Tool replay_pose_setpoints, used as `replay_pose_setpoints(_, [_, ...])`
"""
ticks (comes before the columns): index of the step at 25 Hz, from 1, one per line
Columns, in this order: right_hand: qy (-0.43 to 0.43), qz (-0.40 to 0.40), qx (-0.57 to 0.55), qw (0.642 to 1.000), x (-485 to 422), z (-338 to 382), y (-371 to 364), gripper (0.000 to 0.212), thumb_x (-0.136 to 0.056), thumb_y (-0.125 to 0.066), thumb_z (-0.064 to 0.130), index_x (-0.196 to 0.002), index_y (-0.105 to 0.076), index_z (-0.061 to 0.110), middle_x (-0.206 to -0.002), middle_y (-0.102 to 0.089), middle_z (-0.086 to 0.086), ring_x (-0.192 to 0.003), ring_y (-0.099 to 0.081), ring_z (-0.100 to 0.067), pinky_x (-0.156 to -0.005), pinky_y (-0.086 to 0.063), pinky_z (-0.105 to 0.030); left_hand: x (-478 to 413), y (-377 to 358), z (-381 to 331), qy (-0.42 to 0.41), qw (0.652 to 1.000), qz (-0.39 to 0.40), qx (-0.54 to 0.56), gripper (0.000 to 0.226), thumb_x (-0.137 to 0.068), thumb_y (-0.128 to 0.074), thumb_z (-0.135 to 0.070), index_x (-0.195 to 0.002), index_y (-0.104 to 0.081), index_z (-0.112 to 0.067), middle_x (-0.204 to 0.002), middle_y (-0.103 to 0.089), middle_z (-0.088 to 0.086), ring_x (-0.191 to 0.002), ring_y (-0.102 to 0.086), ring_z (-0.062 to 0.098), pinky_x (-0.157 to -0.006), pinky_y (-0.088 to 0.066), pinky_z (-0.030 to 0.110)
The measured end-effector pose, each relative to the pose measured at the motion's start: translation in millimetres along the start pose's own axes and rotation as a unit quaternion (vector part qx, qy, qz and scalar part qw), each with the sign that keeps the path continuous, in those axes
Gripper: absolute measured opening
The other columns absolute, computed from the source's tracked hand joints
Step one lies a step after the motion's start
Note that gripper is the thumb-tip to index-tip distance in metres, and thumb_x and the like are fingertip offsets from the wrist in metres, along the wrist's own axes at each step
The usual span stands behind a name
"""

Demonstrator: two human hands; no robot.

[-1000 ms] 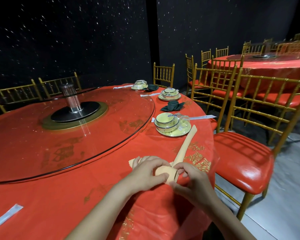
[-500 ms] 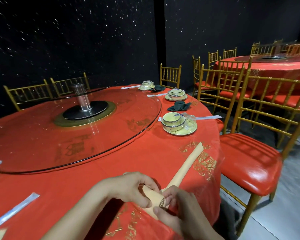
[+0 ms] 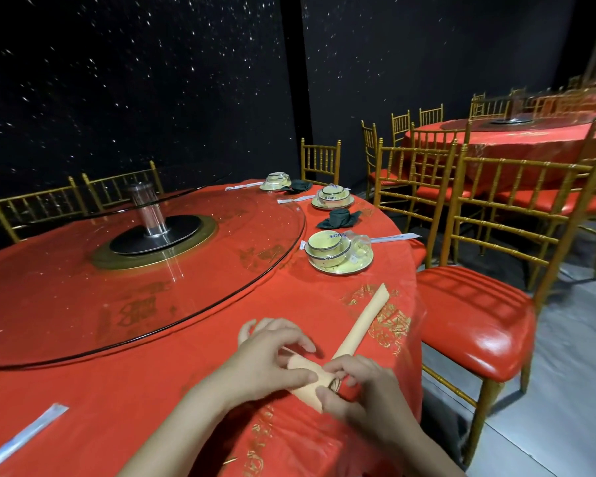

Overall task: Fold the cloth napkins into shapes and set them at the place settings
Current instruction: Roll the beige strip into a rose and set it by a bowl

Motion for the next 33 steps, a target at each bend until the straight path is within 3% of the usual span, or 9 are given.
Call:
replay_pose_setpoints(4, [-0.032, -0.006, -0.034, 0.999, -12.0, -18.3, 2.9, 0.020, -0.062, -0.046, 0.069, -0.073, -0.059, 0.058, -0.085, -0.056, 0.025, -0.085, -0.052, 0.005, -0.090, -0.041, -0.035, 17.7, -18.3, 4.8, -0.035, 0.996, -0.069, 0.036, 0.036, -0.063, -0.060, -0.068, -0.097, -0.051, -0.068, -0.113, -0.049, -0.030, -0.117, -0.034, -0.008, -0.102, -0.005, 0.018])
replay_pose_setpoints(7, [0.001, -0.007, -0.001, 1.000, -9.2, -16.7, 6.3, 0.044, -0.064, -0.050, 0.068, -0.103, -0.055, 0.048, -0.093, -0.051, 0.027, -0.089, -0.047, 0.008, -0.086, -0.039, -0.028, 2.2, -25.3, 7.8, -0.022, 0.997, -0.055, 0.049, 0.036, -0.066, -0.051, -0.069, -0.101, -0.044, -0.075, -0.115, -0.046, -0.028, -0.120, -0.029, -0.010, -0.104, -0.007, 0.022])
replay_pose_setpoints(11, [0.057, -0.025, 0.055, 0.997, -5.4, -14.3, 10.7, 0.049, -0.063, -0.059, 0.059, -0.108, -0.047, 0.045, -0.102, -0.052, 0.025, -0.094, -0.052, -0.002, -0.075, -0.037, -0.024, -31.5, -28.3, 2.6, -0.013, 1.000, 0.001, -0.003, 0.033, -0.069, -0.043, -0.070, -0.101, -0.046, -0.068, -0.123, -0.034, -0.030, -0.123, -0.021, -0.009, -0.109, -0.002, 0.029])
replay_pose_setpoints(17, [-0.032, -0.054, 0.021, 0.998, -35.7, -45.7, 26.4, 0.053, -0.063, -0.044, 0.068, -0.100, -0.065, 0.037, -0.095, -0.051, 0.024, -0.094, -0.052, -0.005, -0.088, -0.041, -0.038, -33.9, -19.7, -3.6, -0.040, 0.980, -0.192, 0.030, 0.028, -0.075, -0.052, -0.058, -0.099, -0.056, -0.046, -0.105, -0.051, -0.028, -0.110, -0.039, -0.007, -0.097, -0.015, 0.021])
replay_pose_setpoints(21, [-0.040, -0.061, 0.008, 0.997, -49.3, -60.5, 31.3, 0.054, -0.068, -0.042, 0.069, -0.100, -0.069, 0.035, -0.095, -0.054, 0.018, -0.095, -0.054, -0.007, -0.088, -0.043, -0.041, -41.0, -31.9, 2.1, -0.031, 0.989, -0.144, 0.005, 0.036, -0.072, -0.046, -0.060, -0.108, -0.049, -0.056, -0.112, -0.045, -0.031, -0.116, -0.030, -0.011, -0.096, -0.008, 0.014])
replay_pose_setpoints(24, [0.012, -0.031, 0.012, 0.999, -50.2, -54.3, 32.5, 0.053, -0.068, -0.053, 0.061, -0.118, -0.055, 0.044, -0.109, -0.052, 0.017, -0.105, -0.051, -0.005, -0.090, -0.040, -0.035, -64.1, -33.5, -0.1, -0.020, 0.996, -0.091, -0.001, 0.027, -0.075, -0.038, -0.062, -0.099, -0.049, -0.064, -0.115, -0.036, -0.034, -0.116, -0.021, -0.017, -0.092, -0.010, 0.017])
replay_pose_setpoints(27, [0.058, -0.040, 0.052, 0.996, -50.4, -50.9, 32.9, 0.049, -0.066, -0.060, 0.052, -0.113, -0.050, 0.045, -0.105, -0.053, 0.017, -0.098, -0.051, -0.004, -0.079, -0.039, -0.031, -89.2, -35.0, -7.6, -0.033, 0.998, -0.059, -0.011, 0.027, -0.085, -0.042, -0.052, -0.110, -0.048, -0.060, -0.117, -0.036, -0.030, -0.113, -0.021, -0.015, -0.090, -0.008, 0.017])
replay_pose_setpoints(30, [0.024, -0.076, 0.076, 0.994, -61.5, -63.6, 42.3, 0.048, -0.065, -0.054, 0.058, -0.108, -0.059, 0.040, -0.102, -0.055, 0.015, -0.093, -0.052, -0.008, -0.072, -0.035, -0.028, -95.9, -27.4, -13.8, -0.052, 0.987, -0.149, -0.011, 0.028, -0.085, -0.045, -0.051, -0.109, -0.060, -0.046, -0.111, -0.042, -0.030, -0.111, -0.031, -0.009, -0.095, -0.008, 0.014])
replay_pose_setpoints(33, [-0.029, -0.107, 0.058, 0.992, -76.0, -83.8, 50.5, 0.054, -0.065, -0.046, 0.062, -0.103, -0.068, 0.029, -0.099, -0.059, 0.009, -0.093, -0.057, -0.017, -0.078, -0.044, -0.039, -88.8, -32.3, -8.3, -0.054, 0.973, -0.226, 0.014, 0.022, -0.083, -0.046, -0.049, -0.099, -0.059, -0.040, -0.101, -0.052, -0.026, -0.104, -0.040, -0.007, -0.093, -0.015, 0.016])
Point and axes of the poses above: each hand's wrist, its own x-axis away from the middle knuckle, its own y-axis out of the back of the hand, z = x × y, the point moved 7 cm from there along -x, towards the middle knuckle
